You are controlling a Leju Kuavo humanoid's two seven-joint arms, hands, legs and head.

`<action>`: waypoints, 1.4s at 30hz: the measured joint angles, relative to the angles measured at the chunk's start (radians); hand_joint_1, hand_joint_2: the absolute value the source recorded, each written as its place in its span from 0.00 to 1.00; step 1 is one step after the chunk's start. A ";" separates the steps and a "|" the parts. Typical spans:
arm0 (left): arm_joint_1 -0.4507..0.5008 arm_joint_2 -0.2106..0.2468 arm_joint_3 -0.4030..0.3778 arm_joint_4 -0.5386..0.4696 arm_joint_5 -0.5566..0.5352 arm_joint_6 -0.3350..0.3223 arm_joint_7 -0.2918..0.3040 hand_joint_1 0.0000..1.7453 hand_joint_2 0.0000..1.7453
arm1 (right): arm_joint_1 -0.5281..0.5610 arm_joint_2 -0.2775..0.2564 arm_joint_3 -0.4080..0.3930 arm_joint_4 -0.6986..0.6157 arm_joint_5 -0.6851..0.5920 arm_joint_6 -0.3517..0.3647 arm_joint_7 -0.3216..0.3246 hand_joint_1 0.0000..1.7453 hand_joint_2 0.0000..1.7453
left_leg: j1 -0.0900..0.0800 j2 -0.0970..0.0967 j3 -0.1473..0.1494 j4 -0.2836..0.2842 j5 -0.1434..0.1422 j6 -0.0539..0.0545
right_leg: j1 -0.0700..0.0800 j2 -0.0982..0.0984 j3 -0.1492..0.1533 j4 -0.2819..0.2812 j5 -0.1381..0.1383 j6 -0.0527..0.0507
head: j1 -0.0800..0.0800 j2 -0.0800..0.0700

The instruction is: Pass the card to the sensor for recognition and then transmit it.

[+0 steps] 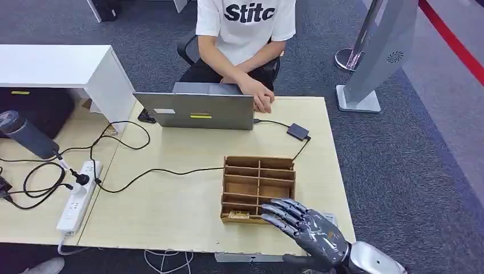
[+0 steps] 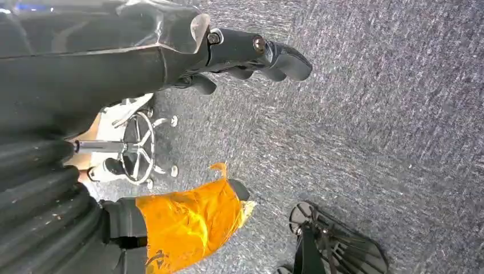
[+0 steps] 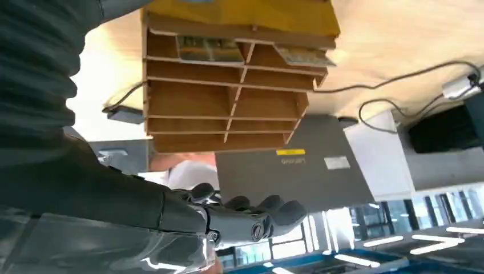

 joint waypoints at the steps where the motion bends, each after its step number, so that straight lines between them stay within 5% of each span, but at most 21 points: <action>1: 0.000 0.000 0.000 0.000 -0.003 -0.001 0.000 0.00 1.00 | -0.007 0.006 0.015 0.011 0.008 -0.003 0.010 0.00 1.00 | 0.000 0.000 0.000 0.000 0.000 0.000 | 0.000 0.000 0.000 0.000 0.000 0.000 | 0.000 0.000; 14: -0.006 0.000 0.000 0.000 -0.016 -0.005 0.000 0.00 1.00 | -0.087 0.083 0.149 0.139 0.079 -0.079 0.095 0.00 1.00 | 0.000 0.000 0.000 0.000 0.000 0.000 | 0.000 0.000 0.000 0.000 0.000 0.000 | 0.000 0.000; 23: -0.007 0.000 0.000 0.000 -0.016 -0.001 0.000 0.00 1.00 | -0.092 0.112 0.156 0.184 0.240 -0.146 0.252 0.00 1.00 | 0.000 0.000 0.000 0.000 0.000 0.000 | 0.000 0.000 0.000 0.000 0.000 0.000 | 0.000 0.000; 34: -0.007 0.000 0.000 0.000 -0.020 -0.002 0.000 0.00 1.00 | -0.092 0.146 0.159 0.216 0.287 -0.147 0.264 0.00 1.00 | 0.000 0.000 0.000 0.000 0.000 0.000 | 0.000 0.000 0.000 0.000 0.000 0.000 | 0.000 0.000; 42: -0.008 -0.001 0.000 0.000 -0.016 0.004 0.000 0.00 1.00 | -0.074 0.195 0.164 0.256 0.319 -0.150 0.358 0.00 1.00 | 0.000 0.000 0.000 0.000 0.000 0.000 | 0.000 0.000 0.000 0.000 0.000 0.000 | 0.000 0.000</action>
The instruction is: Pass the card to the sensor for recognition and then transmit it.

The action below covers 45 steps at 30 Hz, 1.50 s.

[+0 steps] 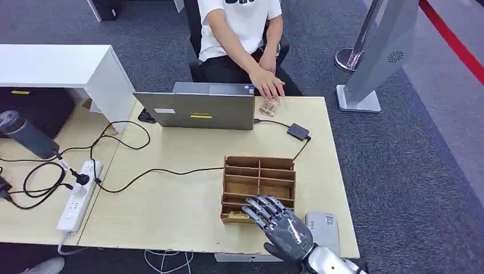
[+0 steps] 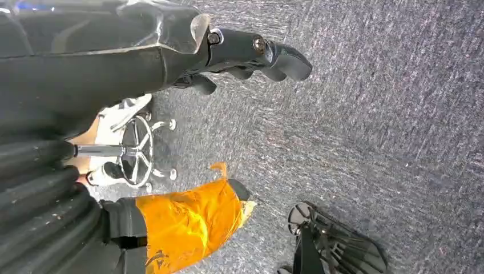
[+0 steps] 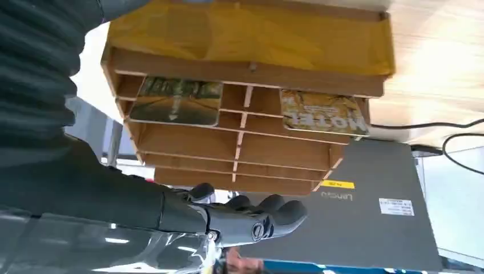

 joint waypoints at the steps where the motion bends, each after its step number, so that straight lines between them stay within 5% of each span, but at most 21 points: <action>1: 0.000 0.000 0.000 0.000 0.002 0.002 0.000 0.00 1.00 | 0.008 0.010 -0.004 0.000 -0.009 0.004 0.004 0.00 1.00 | 0.000 0.000 0.000 0.000 0.000 0.000 | 0.000 0.000 0.000 0.000 0.000 0.000 | 0.000 0.000; 16: 0.000 -0.008 0.024 0.000 0.023 0.018 0.000 0.00 1.00 | 0.091 0.158 -0.120 -0.008 -0.048 0.037 0.031 0.00 1.00 | 0.000 0.000 0.000 0.000 0.000 0.000 | 0.000 0.000 0.000 0.000 0.000 0.000 | 0.000 0.000; 28: 0.000 -0.017 0.040 0.000 0.025 0.027 0.000 0.00 1.00 | 0.135 0.243 -0.228 -0.044 0.110 -0.009 0.091 0.00 1.00 | 0.000 0.000 0.000 0.000 0.000 0.000 | 0.000 0.000 0.000 0.000 0.000 0.000 | 0.000 0.000; 45: 0.000 -0.020 0.041 0.000 0.019 0.028 0.000 0.00 1.00 | 0.147 0.295 -0.276 -0.021 0.123 -0.003 0.085 0.00 1.00 | 0.000 0.000 0.000 0.000 0.000 0.000 | 0.000 0.000 0.000 0.000 0.000 0.000 | 0.000 0.000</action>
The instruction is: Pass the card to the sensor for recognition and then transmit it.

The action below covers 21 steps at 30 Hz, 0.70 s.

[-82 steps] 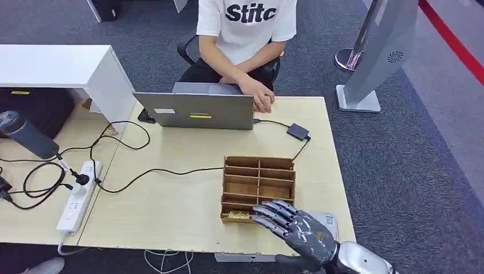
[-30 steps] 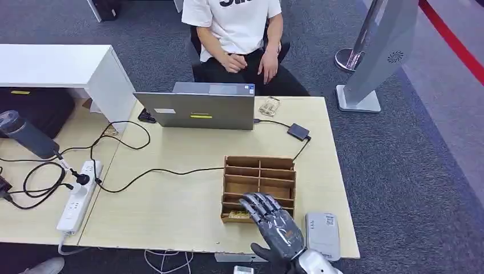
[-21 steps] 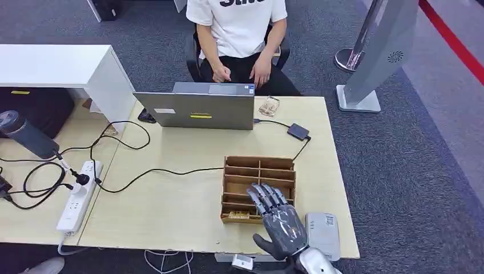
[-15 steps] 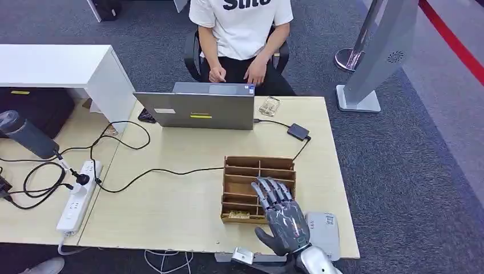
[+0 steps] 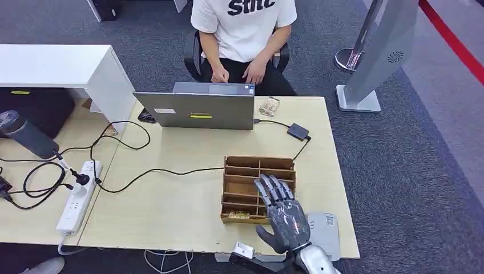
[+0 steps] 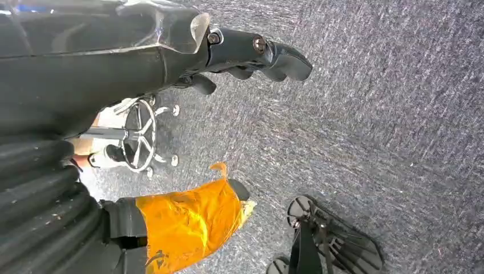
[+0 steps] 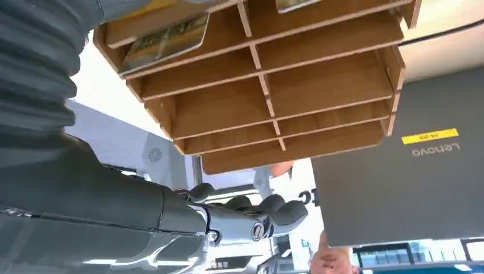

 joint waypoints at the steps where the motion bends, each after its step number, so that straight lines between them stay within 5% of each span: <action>1: 0.000 0.000 0.000 0.000 -0.001 0.000 0.000 0.00 1.00 | 0.000 0.002 0.000 0.004 -0.001 0.001 -0.001 0.00 1.00 | 0.000 0.000 0.000 0.000 0.000 0.000 | 0.000 0.000 0.000 0.000 0.000 0.000 | 0.000 0.000; 21: 0.000 0.000 0.000 0.000 -0.009 0.000 0.000 0.00 1.00 | -0.004 0.027 -0.024 0.084 -0.033 0.003 -0.019 0.00 1.00 | 0.000 0.000 0.000 0.000 0.000 0.000 | 0.000 0.000 0.000 0.000 0.000 0.000 | 0.000 0.000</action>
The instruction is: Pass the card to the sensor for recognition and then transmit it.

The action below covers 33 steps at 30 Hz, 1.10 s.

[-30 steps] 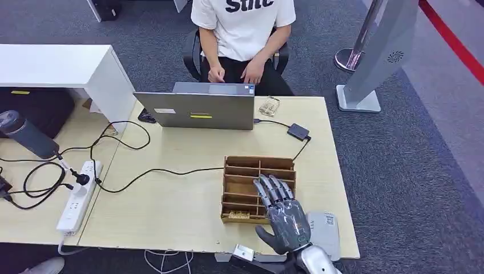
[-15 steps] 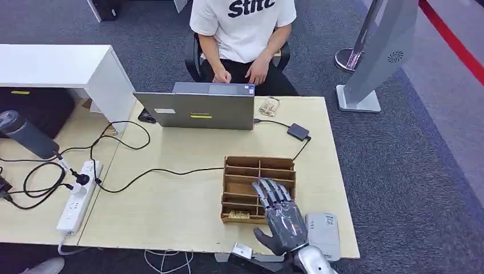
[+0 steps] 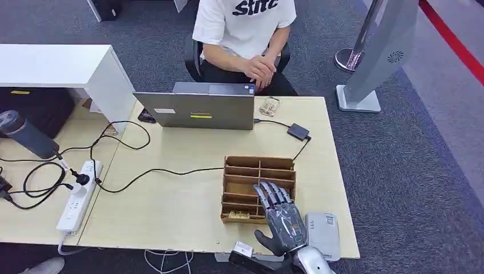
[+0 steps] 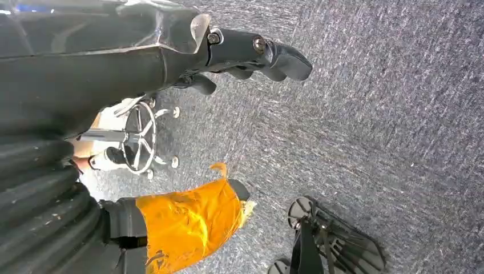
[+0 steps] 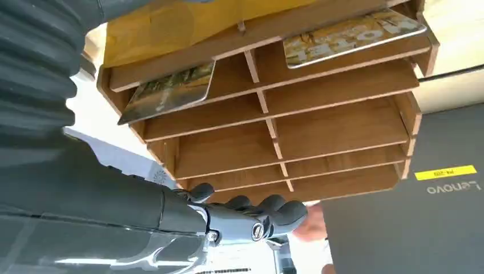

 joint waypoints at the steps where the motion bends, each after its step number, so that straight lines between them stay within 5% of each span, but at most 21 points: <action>1: 0.000 0.000 0.000 0.000 0.000 0.000 0.000 0.00 1.00 | 0.000 0.000 0.000 0.000 0.000 0.000 0.000 0.00 1.00 | 0.000 0.000 0.000 0.000 0.000 0.000 | 0.000 0.000 0.000 0.000 0.000 0.000 | 0.000 0.000; 33: 0.000 0.000 0.000 0.000 -0.004 0.000 0.000 0.00 1.00 | -0.003 0.007 -0.065 -0.016 0.023 -0.032 -0.011 0.00 1.00 | 0.000 0.000 0.000 0.000 0.000 0.000 | 0.000 0.000 0.000 0.000 0.000 0.000 | 0.000 0.000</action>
